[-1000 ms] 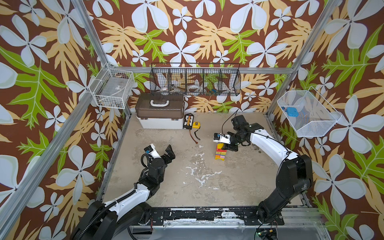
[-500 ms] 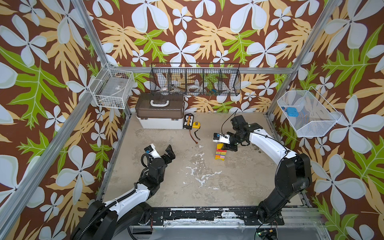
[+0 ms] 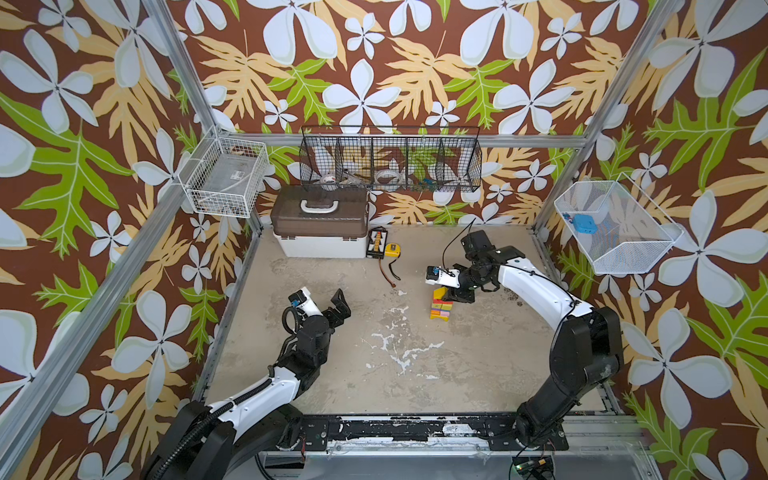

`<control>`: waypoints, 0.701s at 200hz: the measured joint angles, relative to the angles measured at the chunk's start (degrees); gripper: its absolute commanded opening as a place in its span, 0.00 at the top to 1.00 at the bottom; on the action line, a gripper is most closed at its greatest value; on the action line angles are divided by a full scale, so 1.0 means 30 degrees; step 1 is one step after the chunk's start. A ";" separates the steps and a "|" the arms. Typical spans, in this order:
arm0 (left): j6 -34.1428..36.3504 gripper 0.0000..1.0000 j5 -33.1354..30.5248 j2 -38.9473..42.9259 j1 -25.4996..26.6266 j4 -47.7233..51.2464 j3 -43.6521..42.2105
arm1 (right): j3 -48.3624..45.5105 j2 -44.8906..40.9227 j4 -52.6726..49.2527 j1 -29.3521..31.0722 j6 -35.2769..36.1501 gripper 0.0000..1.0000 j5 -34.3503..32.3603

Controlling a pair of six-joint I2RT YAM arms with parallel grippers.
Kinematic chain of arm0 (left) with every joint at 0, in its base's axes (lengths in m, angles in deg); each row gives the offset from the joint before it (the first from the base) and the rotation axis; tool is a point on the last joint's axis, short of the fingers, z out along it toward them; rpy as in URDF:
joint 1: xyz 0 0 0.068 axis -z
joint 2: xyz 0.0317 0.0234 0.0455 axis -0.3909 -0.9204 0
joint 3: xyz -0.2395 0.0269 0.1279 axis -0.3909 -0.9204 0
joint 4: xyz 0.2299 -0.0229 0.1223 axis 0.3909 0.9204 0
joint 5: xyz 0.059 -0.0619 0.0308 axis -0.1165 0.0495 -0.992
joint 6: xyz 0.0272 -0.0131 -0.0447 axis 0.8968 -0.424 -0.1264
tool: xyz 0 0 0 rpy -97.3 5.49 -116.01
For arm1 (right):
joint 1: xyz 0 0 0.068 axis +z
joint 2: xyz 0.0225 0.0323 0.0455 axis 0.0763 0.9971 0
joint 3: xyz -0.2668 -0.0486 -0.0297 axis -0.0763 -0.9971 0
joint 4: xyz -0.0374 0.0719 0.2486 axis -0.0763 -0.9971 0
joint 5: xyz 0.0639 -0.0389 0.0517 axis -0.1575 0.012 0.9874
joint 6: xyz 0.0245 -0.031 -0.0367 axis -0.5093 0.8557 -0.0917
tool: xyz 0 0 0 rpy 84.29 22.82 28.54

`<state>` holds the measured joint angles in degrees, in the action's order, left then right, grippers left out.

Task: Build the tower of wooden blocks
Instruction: 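Open the right gripper and raise it away from the tower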

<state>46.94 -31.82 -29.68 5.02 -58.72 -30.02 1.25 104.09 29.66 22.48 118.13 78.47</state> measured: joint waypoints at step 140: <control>0.0328 0.00 -0.0204 0.0459 0.0000 0.0168 0.0015 | -0.1348 -0.5093 0.1588 -0.0940 -0.0248 0.00 0.2208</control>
<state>47.92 -32.43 -28.30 5.02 -58.22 -29.98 -2.79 88.81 34.42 19.66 117.39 85.09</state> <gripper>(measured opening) 0.998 0.997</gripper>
